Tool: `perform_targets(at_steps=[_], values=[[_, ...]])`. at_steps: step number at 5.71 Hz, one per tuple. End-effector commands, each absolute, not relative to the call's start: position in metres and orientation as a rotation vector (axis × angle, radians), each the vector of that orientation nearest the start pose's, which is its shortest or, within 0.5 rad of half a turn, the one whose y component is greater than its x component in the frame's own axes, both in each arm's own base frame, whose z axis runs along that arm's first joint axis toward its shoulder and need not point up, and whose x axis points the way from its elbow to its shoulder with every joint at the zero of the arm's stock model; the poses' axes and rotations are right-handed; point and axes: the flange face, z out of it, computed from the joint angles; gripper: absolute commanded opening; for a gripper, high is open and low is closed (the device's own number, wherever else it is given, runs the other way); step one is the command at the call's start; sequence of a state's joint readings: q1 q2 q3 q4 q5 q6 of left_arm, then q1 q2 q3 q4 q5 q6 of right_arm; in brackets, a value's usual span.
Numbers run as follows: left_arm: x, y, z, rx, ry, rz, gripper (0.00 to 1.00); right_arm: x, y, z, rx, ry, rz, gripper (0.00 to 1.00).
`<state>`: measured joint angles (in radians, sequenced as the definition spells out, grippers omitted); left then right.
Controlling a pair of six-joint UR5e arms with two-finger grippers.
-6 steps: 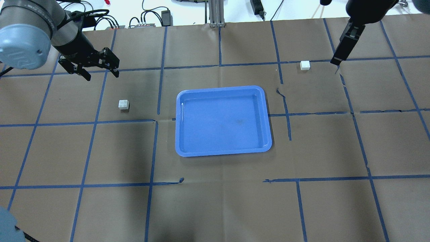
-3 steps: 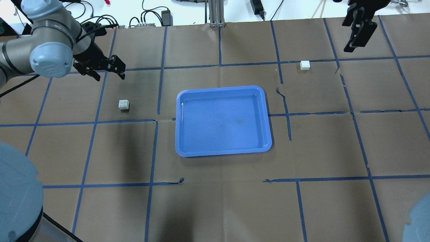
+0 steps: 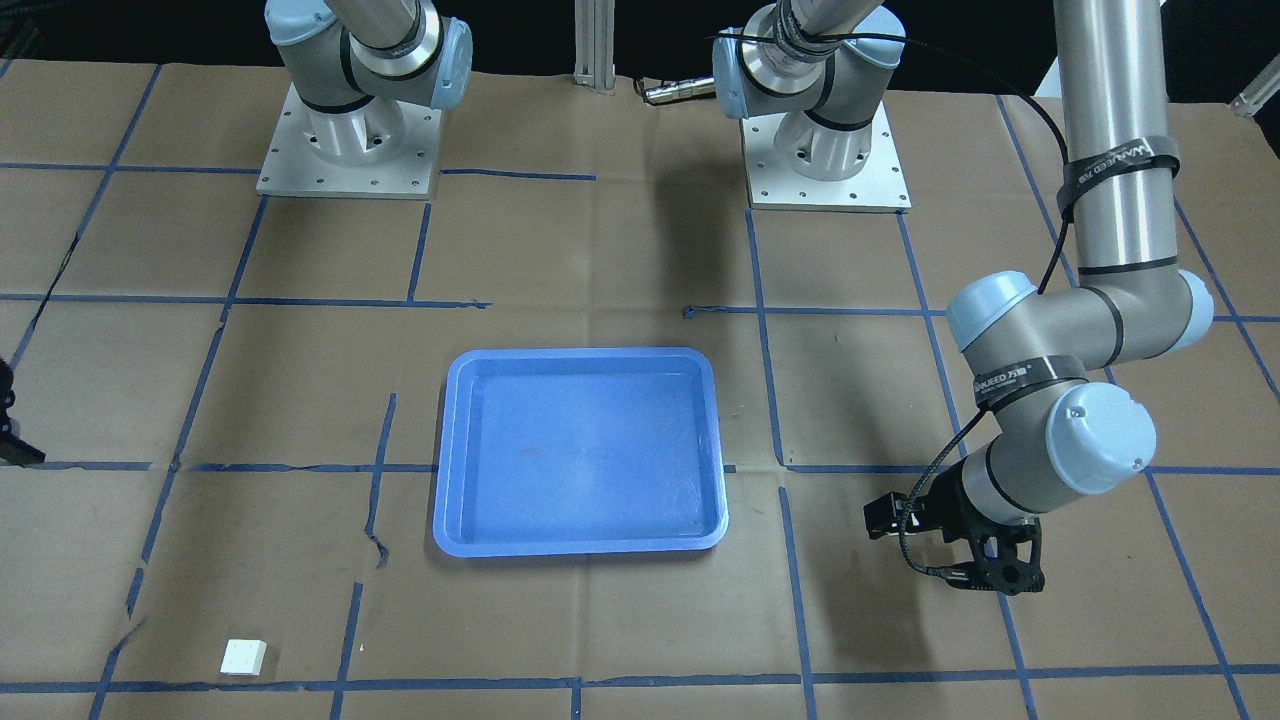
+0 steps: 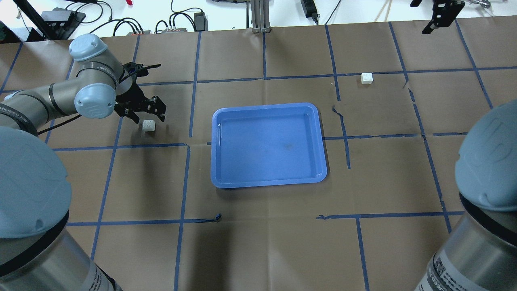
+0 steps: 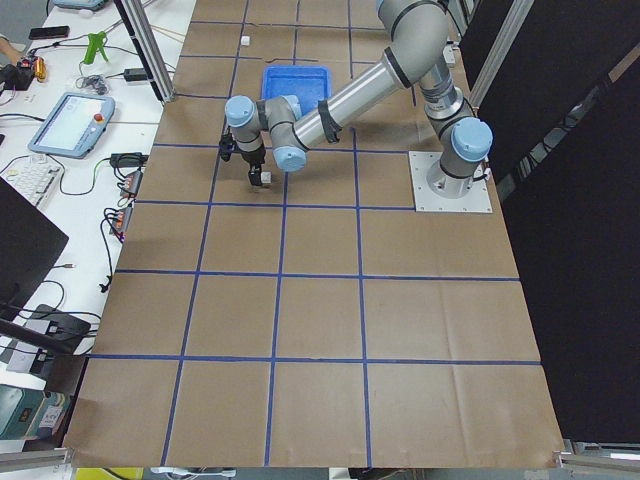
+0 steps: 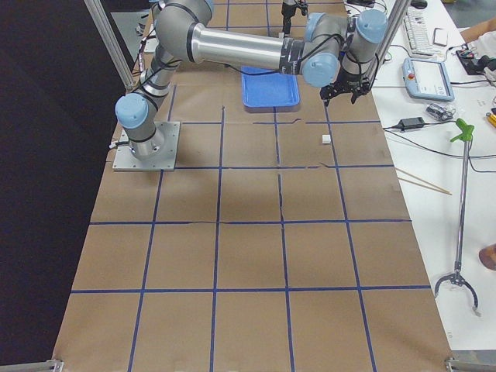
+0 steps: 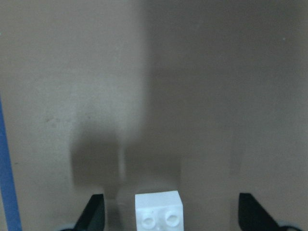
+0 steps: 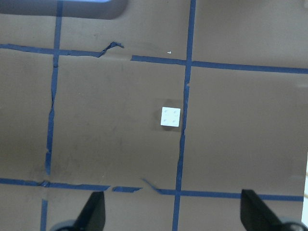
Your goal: Assemble white blocks and place on blue tray
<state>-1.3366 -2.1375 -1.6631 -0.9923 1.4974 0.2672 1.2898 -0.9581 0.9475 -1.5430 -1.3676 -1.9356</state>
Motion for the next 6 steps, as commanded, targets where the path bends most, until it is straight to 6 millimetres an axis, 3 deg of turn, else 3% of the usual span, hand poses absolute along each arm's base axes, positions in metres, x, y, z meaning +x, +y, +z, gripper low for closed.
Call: perform_targets(at_steps=[1, 2, 3, 4, 5, 6], values=[[0.010, -0.643, 0.177, 0.072, 3.226, 0.106, 0.34, -0.092, -0.775, 0.337, -2.006, 1.980, -0.473, 0.99], [0.011, -0.647, 0.185, 0.070, 3.222, 0.078, 0.13, -0.097, -0.784, 0.295, -1.996, 1.890, -0.527, 0.99], [0.009, -0.646, 0.197, 0.084, 3.219, 0.046, 0.10, -0.095, -0.789, 0.267, -1.975, 1.829, -0.571, 0.99], [-0.001, -0.642, 0.216, 0.440, 3.186, 0.003, 0.10, -0.093, -0.786, 0.238, -1.939, 1.803, -0.562, 0.99], [-0.020, -0.640, 0.228, 0.910, 3.091, -0.017, 0.10, -0.086, -0.783, 0.218, -1.905, 1.789, -0.634, 0.99], [-0.069, -0.634, 0.243, 1.325, 2.922, -0.059, 0.10, -0.085, -0.777, 0.200, -1.896, 1.790, -0.632, 0.99]])
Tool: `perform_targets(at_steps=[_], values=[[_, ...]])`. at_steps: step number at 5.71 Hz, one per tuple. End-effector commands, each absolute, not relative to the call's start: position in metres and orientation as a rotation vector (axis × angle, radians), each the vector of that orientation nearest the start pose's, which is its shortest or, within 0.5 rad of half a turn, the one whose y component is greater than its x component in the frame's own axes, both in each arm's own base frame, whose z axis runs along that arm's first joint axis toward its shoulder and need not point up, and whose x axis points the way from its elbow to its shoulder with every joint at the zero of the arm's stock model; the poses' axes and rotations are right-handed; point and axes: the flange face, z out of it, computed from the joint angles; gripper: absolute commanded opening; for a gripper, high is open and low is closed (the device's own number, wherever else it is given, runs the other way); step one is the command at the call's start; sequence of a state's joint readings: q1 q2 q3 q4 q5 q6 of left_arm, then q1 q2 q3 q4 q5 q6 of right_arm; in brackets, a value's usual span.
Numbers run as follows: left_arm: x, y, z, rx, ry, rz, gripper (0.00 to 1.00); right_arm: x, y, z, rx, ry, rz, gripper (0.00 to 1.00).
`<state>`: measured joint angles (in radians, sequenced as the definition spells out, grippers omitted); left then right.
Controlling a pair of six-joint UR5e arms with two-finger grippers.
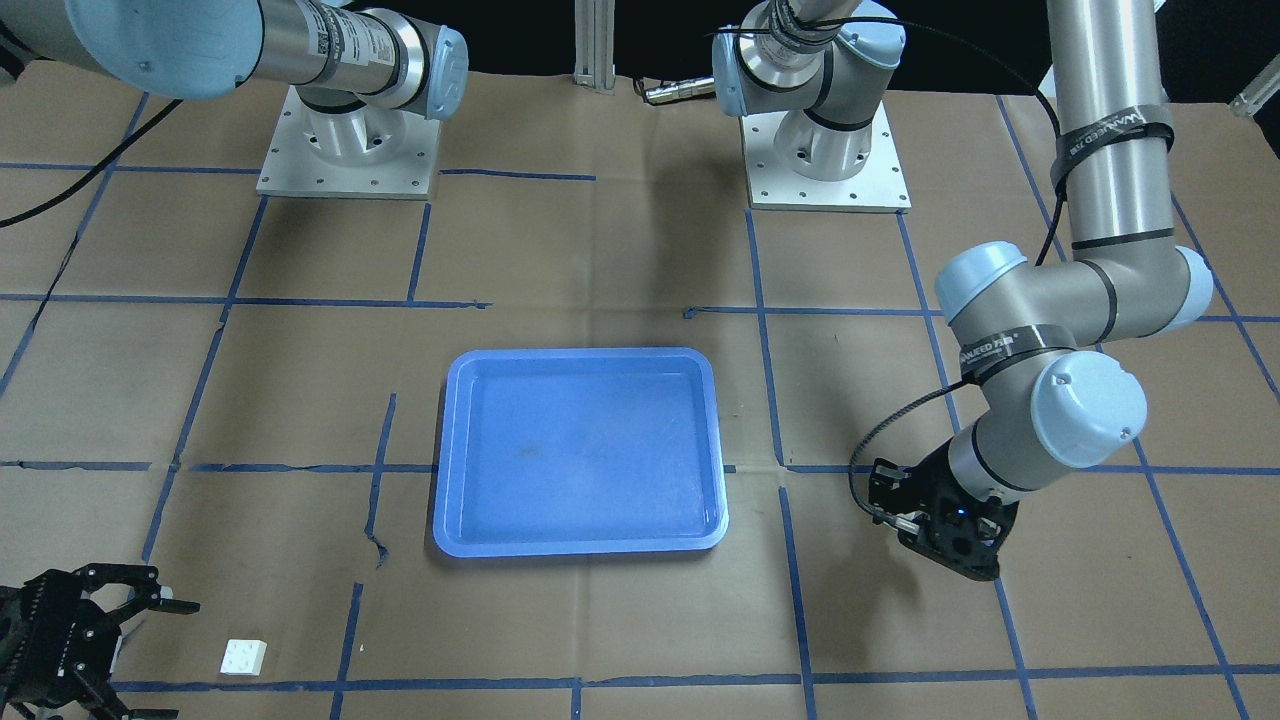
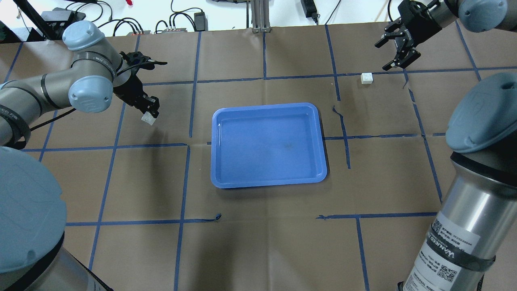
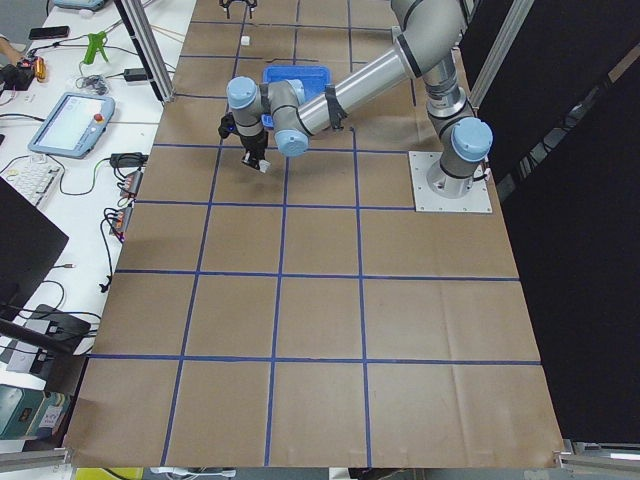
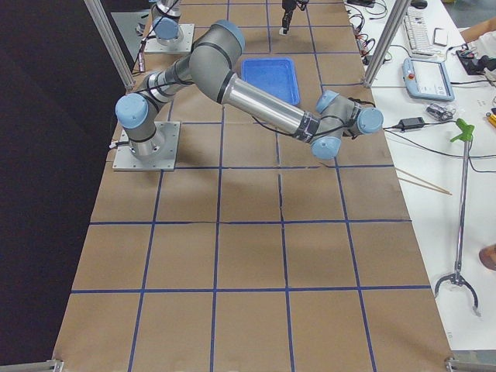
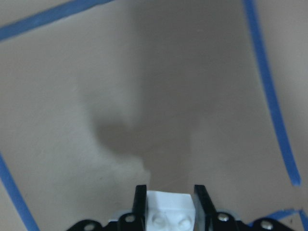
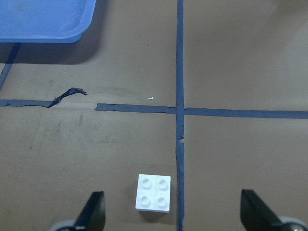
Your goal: Assemble white blocks and place on blue tray
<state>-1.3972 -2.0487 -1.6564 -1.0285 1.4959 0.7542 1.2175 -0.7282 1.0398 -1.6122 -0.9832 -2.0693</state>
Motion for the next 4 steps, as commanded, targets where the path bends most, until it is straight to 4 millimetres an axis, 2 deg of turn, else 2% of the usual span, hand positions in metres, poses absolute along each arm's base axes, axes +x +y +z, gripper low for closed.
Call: perform_targets(at_steps=[1, 2, 3, 4], values=[[-0.108, -0.628, 0.251, 1.477, 2.834, -0.065, 0.11, -0.095, -0.767, 0.179, -1.864, 1.805, -0.631, 0.99], [-0.159, -0.623, 0.258, 1.640, 2.732, -0.085, 0.11, -0.100, -0.762, 0.165, -1.880, 1.819, -0.650, 0.99], [-0.209, -0.607, 0.258, 1.752, 2.662, -0.071, 0.11, -0.097, -0.754, 0.149, -1.856, 1.817, -0.634, 1.00], [-0.274, -0.580, 0.254, 1.912, 2.555, -0.049, 0.11, -0.095, -0.750, 0.140, -1.857, 1.819, -0.635, 1.00]])
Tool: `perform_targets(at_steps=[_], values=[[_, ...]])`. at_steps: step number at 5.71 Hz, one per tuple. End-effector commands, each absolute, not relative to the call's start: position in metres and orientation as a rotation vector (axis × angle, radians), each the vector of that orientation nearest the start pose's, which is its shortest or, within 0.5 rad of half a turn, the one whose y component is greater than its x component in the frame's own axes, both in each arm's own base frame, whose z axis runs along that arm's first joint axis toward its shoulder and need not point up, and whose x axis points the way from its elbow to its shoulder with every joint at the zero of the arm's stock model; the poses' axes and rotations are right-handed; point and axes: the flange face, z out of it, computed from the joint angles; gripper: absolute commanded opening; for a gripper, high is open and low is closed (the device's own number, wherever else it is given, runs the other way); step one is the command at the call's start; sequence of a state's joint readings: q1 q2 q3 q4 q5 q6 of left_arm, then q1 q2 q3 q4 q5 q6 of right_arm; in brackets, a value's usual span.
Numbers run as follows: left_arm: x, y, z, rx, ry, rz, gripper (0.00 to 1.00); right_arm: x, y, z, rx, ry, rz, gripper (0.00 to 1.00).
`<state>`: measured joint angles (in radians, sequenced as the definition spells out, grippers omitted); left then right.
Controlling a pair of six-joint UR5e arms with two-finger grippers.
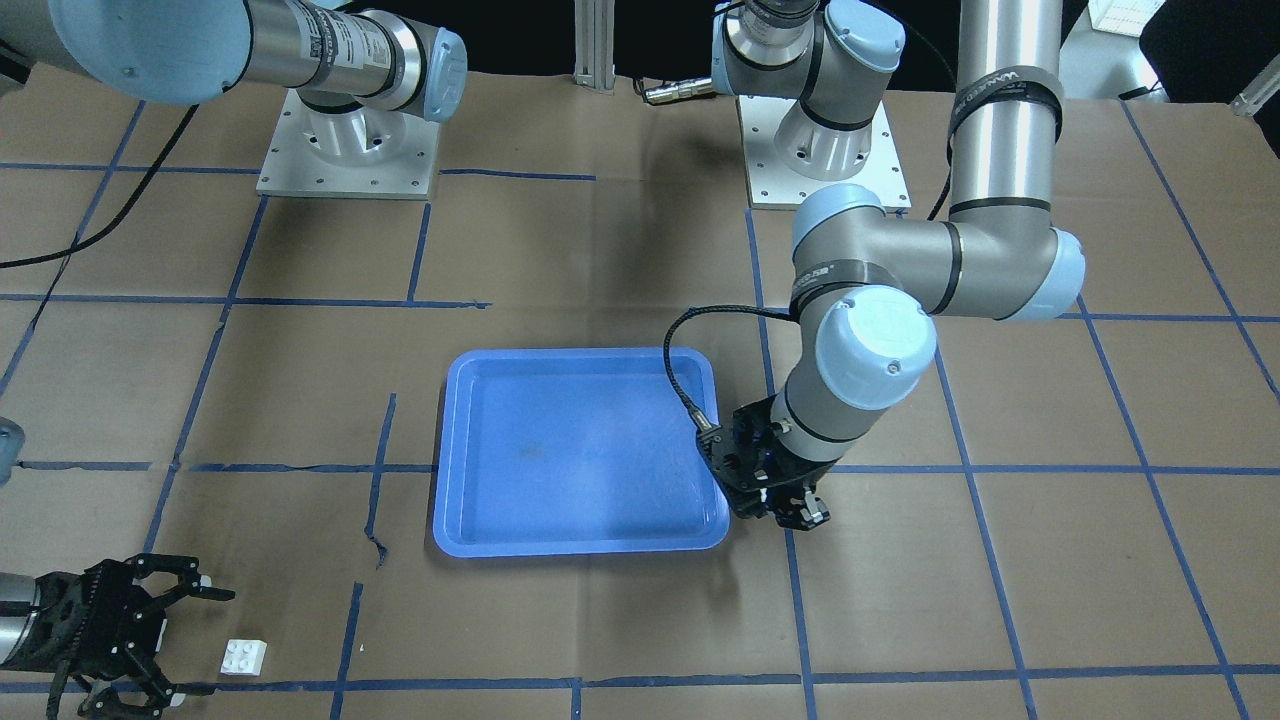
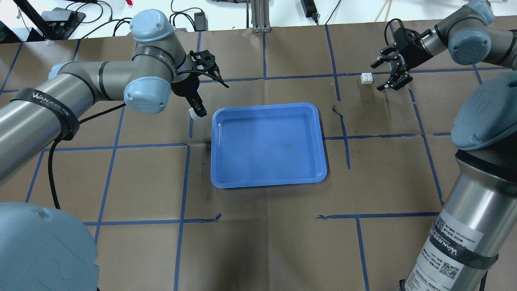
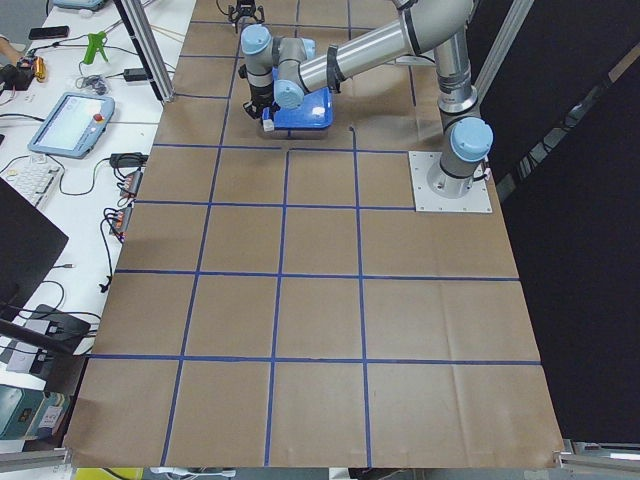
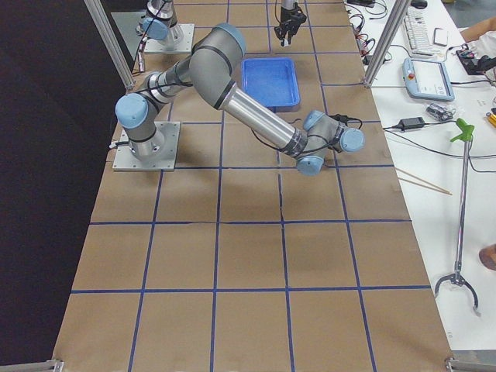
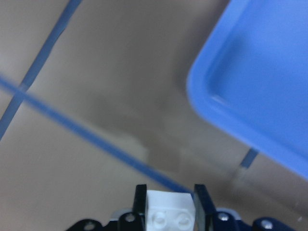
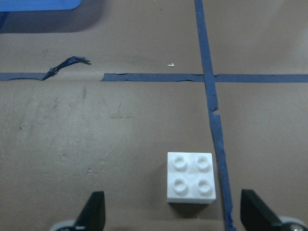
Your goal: Assemble white blocks and place on blue tray
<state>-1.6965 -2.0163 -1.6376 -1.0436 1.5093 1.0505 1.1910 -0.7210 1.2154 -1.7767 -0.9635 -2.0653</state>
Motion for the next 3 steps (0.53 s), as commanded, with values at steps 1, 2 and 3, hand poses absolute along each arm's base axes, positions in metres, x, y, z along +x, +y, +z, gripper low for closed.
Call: perform_targets(at_steps=[1, 2, 3], values=[[-0.307, -0.560, 0.242, 2.020, 2.485, -0.010, 0.13, -0.095, -0.749, 0.138, -1.858, 1.818, -0.630, 1.00], [-0.347, -0.536, 0.234, 2.117, 2.405, 0.001, 0.19, -0.095, -0.752, 0.141, -1.870, 1.823, -0.642, 1.00], [-0.359, -0.529, 0.225, 2.152, 2.381, 0.022, 0.19, -0.096, -0.755, 0.144, -1.887, 1.834, -0.661, 0.99]])
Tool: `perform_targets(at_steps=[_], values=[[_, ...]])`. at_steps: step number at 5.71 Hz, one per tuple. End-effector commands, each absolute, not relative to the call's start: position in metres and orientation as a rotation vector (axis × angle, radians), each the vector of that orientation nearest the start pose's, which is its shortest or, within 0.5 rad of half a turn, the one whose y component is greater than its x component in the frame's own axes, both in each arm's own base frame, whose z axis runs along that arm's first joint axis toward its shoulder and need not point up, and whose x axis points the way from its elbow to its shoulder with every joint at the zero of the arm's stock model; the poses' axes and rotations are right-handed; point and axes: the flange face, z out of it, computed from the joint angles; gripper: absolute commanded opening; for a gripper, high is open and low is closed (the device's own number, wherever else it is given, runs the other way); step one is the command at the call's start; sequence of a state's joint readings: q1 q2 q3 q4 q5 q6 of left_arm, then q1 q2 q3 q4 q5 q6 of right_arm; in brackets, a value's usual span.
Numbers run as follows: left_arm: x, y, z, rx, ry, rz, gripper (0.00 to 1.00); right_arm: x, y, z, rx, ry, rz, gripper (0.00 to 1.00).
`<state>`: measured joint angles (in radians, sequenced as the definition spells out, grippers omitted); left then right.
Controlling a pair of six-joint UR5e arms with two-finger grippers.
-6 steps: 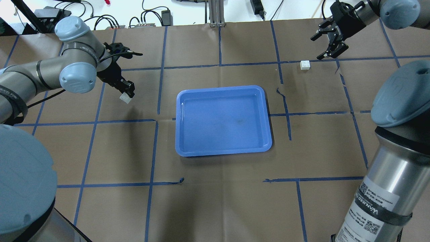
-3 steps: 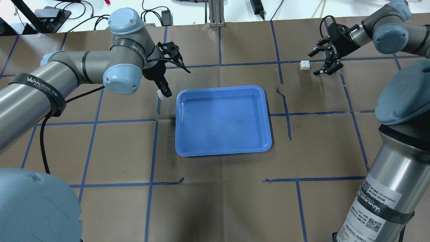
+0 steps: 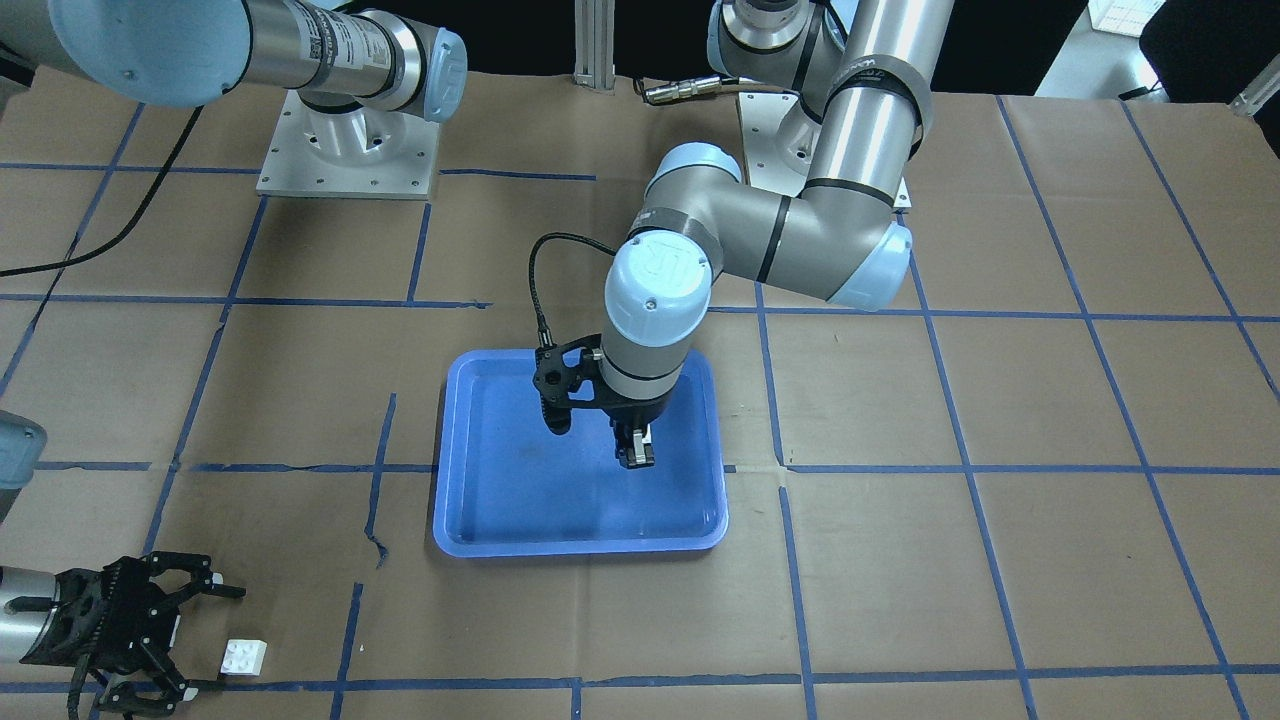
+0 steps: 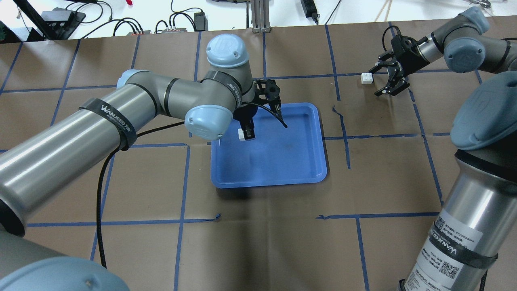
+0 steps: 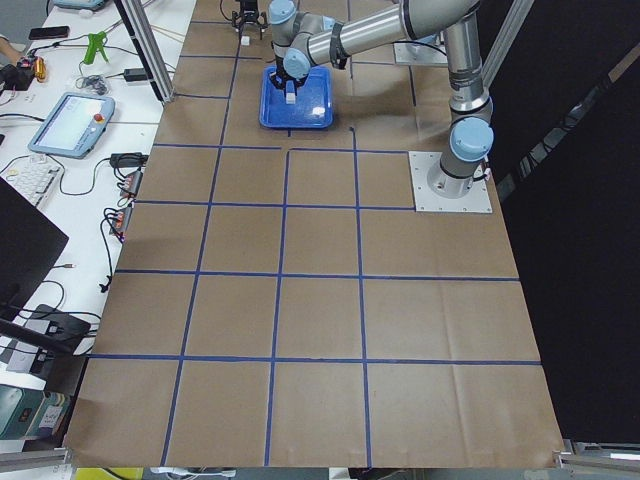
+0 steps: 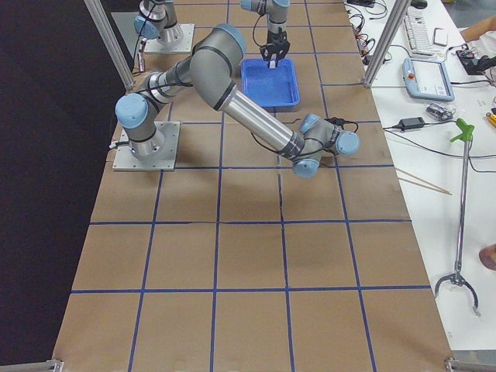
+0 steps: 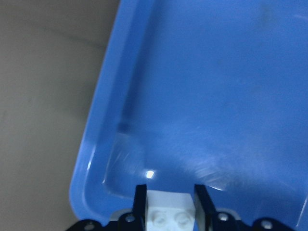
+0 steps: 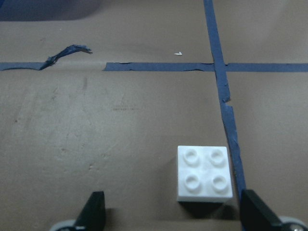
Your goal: Assemble white blocks and place on blue tray
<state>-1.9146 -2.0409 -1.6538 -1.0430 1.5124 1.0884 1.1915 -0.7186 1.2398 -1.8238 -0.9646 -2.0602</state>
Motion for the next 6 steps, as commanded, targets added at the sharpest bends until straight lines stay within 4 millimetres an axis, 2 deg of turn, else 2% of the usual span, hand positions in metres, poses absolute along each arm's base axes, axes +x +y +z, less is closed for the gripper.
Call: perform_targets(at_steps=[1, 3, 4, 5, 6], values=[[-0.362, -0.528, 0.201, 2.209, 2.348, 0.079, 0.19, -0.094, -0.756, 0.148, -1.884, 1.831, -0.680, 0.99], [-0.361, -0.529, 0.181, 2.201, 2.330, 0.143, 0.20, -0.089, -0.758, 0.151, -1.872, 1.819, -0.712, 0.94], [-0.361, -0.530, 0.179, 2.192, 2.338, 0.148, 0.24, -0.089, -0.758, 0.151, -1.875, 1.818, -0.714, 0.84], [-0.361, -0.530, 0.179, 2.191, 2.340, 0.143, 0.44, -0.089, -0.758, 0.151, -1.875, 1.818, -0.714, 0.70], [-0.361, -0.529, 0.178, 2.186, 2.354, 0.139, 0.93, -0.089, -0.759, 0.153, -1.880, 1.818, -0.717, 0.55]])
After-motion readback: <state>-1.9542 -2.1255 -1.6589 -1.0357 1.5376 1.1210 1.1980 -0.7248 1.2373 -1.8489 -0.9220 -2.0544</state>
